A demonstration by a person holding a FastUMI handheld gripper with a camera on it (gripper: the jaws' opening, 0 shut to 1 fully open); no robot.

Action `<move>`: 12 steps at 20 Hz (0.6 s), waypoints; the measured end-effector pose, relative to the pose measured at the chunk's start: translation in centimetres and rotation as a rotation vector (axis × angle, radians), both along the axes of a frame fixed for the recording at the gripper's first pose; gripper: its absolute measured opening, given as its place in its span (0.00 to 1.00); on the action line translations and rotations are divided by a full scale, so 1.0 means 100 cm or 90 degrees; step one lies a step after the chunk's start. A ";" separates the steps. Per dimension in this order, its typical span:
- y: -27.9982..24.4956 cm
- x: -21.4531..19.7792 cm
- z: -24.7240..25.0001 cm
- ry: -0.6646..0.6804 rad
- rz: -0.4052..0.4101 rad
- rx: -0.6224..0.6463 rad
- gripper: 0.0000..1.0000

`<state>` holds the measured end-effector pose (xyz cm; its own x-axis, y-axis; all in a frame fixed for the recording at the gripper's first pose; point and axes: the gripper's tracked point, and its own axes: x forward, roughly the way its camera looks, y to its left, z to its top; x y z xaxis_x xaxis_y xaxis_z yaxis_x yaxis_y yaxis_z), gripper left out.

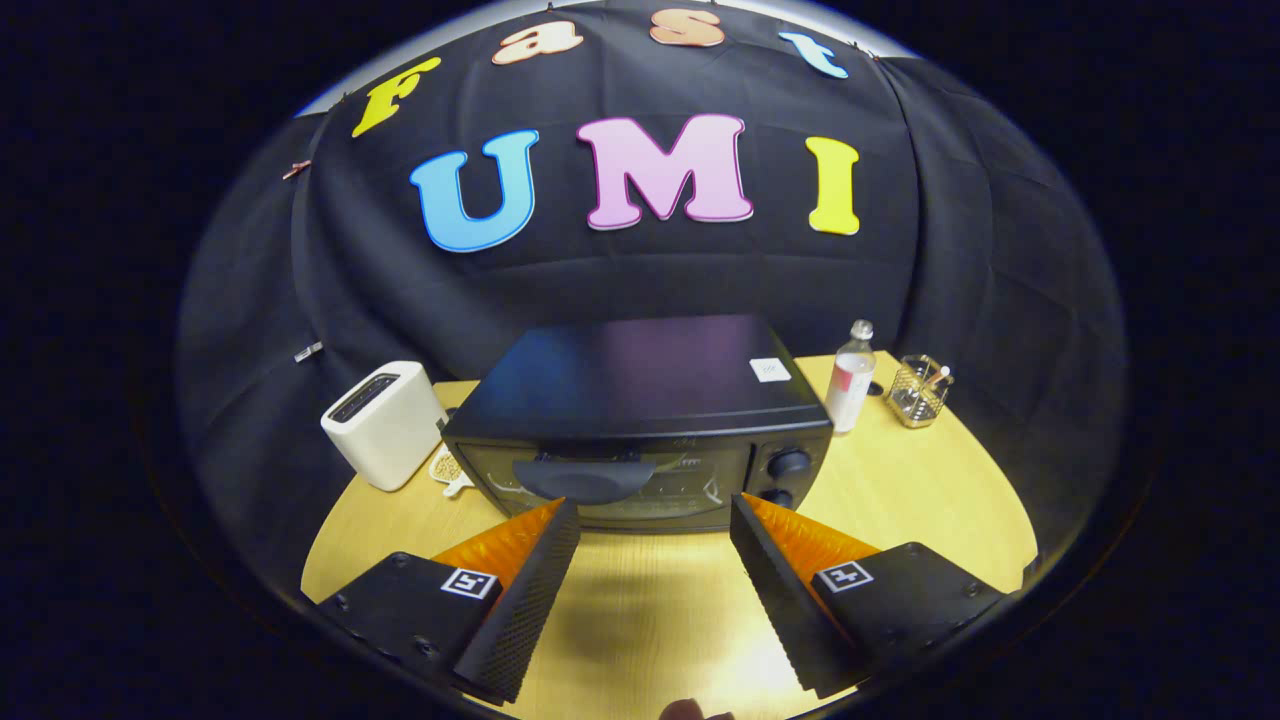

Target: Open the toaster oven, put the food inside, and close the toaster oven door.

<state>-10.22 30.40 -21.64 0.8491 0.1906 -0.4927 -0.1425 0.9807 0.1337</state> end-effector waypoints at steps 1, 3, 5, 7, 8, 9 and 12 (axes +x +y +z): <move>-0.007 0.000 0.011 -0.015 0.001 -0.002 1.00; -0.021 0.003 0.033 -0.046 -0.001 -0.003 1.00; -0.035 0.005 0.060 -0.075 -0.009 0.005 1.00; -0.046 0.006 0.087 -0.106 -0.014 0.022 1.00; -0.054 0.008 0.100 -0.122 -0.019 0.028 1.00; -0.065 0.011 0.114 -0.140 -0.029 0.030 1.00; -0.094 0.014 0.151 -0.194 -0.054 0.017 0.99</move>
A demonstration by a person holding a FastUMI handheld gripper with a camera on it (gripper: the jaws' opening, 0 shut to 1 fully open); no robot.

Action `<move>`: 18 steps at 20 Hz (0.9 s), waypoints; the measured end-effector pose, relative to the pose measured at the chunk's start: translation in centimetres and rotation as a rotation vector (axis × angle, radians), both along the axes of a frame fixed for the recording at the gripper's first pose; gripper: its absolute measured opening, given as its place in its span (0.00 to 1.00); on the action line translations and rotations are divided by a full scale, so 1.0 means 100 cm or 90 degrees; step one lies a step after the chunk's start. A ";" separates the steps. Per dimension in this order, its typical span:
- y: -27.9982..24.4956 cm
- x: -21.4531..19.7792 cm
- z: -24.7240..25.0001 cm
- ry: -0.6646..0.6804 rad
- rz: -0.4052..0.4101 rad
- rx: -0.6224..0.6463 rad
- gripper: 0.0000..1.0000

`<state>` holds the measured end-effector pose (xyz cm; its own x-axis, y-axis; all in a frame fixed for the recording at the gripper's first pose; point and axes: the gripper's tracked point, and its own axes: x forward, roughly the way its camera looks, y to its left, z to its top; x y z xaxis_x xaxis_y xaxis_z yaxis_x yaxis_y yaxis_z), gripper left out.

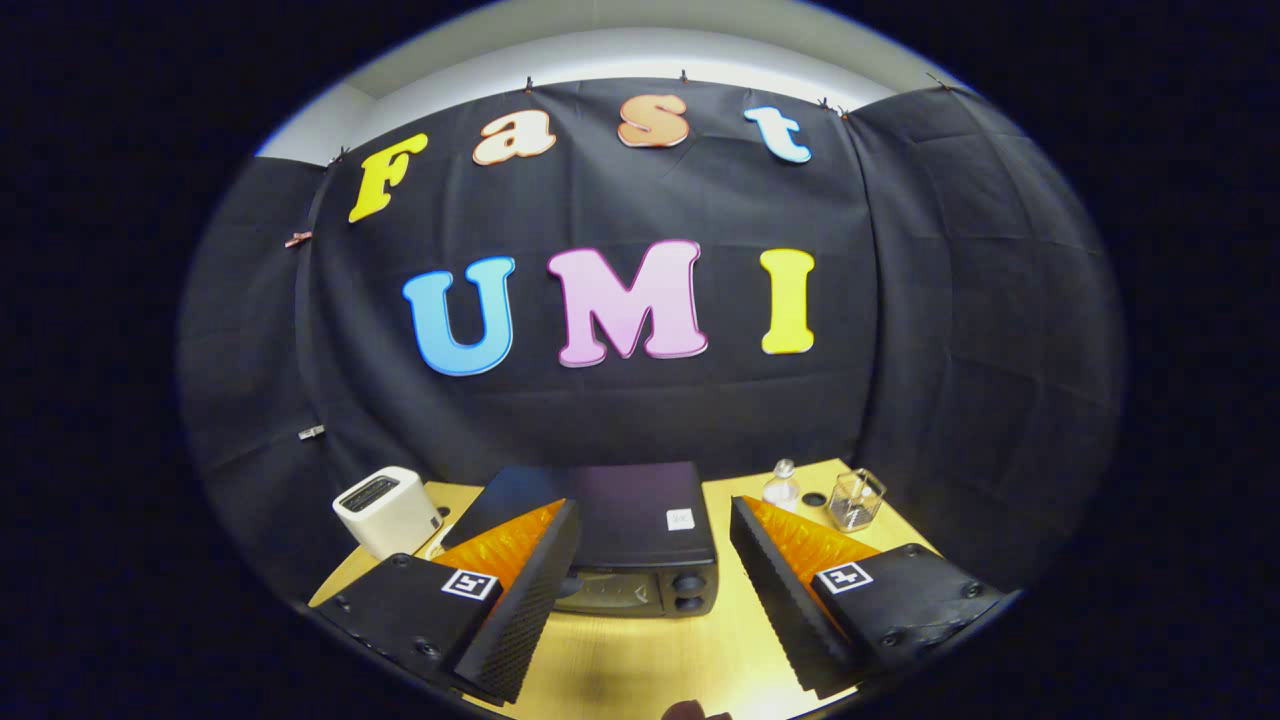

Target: Open the toaster oven, put the food inside, and close the toaster oven door.

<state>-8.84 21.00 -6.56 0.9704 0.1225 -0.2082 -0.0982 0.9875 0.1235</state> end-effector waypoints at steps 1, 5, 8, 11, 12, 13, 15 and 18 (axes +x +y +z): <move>-0.009 0.001 0.011 -0.014 -0.006 -0.005 0.99; -0.040 -0.001 0.048 -0.066 -0.025 -0.030 0.99; -0.055 0.000 0.069 -0.102 -0.040 -0.053 0.99; -0.061 0.000 0.071 -0.099 -0.044 -0.060 0.99; -0.063 0.000 0.073 -0.099 -0.049 -0.057 0.99; -0.067 0.003 0.073 -0.102 -0.054 -0.057 0.99; -0.074 0.005 0.074 -0.101 -0.065 -0.056 0.99; -0.079 0.006 0.072 -0.096 -0.073 -0.054 0.99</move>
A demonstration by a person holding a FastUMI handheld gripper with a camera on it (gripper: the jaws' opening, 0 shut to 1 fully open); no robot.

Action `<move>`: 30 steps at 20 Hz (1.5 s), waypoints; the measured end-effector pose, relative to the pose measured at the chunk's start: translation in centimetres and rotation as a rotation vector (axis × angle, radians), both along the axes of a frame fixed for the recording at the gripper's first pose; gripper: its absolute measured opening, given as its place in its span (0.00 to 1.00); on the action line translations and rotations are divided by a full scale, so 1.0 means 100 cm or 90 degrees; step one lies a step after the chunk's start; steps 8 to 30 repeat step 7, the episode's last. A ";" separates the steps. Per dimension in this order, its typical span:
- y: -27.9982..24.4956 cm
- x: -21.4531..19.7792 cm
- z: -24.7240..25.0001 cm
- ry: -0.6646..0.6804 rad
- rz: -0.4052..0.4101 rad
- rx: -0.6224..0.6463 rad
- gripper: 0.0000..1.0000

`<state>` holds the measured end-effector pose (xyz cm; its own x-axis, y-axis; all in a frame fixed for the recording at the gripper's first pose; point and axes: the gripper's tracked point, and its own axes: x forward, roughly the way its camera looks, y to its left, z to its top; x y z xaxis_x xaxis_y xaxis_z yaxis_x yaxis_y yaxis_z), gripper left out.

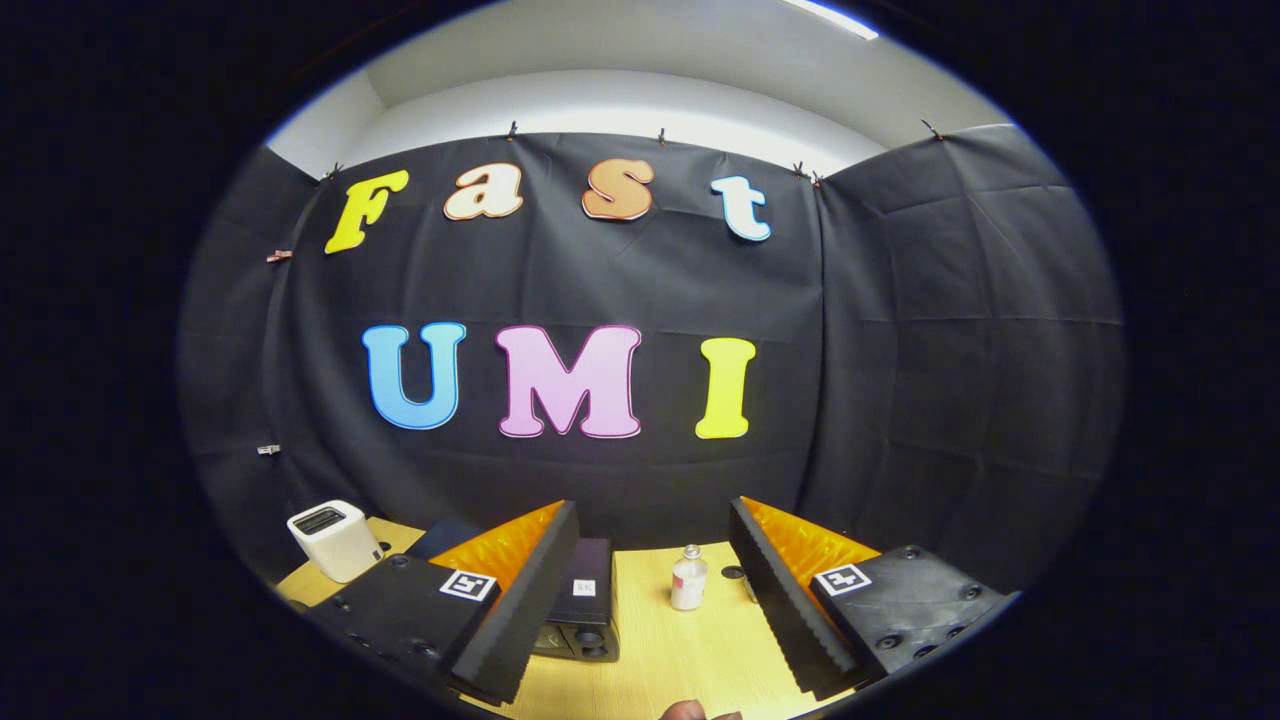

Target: Open the toaster oven, put the food inside, and close the toaster oven door.

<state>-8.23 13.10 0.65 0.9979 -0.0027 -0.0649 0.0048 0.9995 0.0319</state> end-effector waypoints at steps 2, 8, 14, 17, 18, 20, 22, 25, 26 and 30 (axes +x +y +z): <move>-0.002 0.001 -0.003 0.002 -0.005 -0.002 0.99; 0.000 -0.001 -0.006 0.002 -0.005 0.013 0.99; 0.000 -0.001 -0.006 0.002 -0.005 0.013 0.99; 0.000 -0.001 -0.006 0.002 -0.005 0.013 0.99; 0.000 -0.001 -0.006 0.002 -0.005 0.013 0.99; 0.000 -0.001 -0.006 0.002 -0.005 0.013 0.99; 0.000 -0.001 -0.006 0.002 -0.005 0.013 0.99; 0.000 -0.001 -0.006 0.002 -0.005 0.013 0.99; 0.000 -0.001 -0.006 0.002 -0.005 0.013 0.99; 0.000 -0.001 -0.006 0.002 -0.005 0.013 0.99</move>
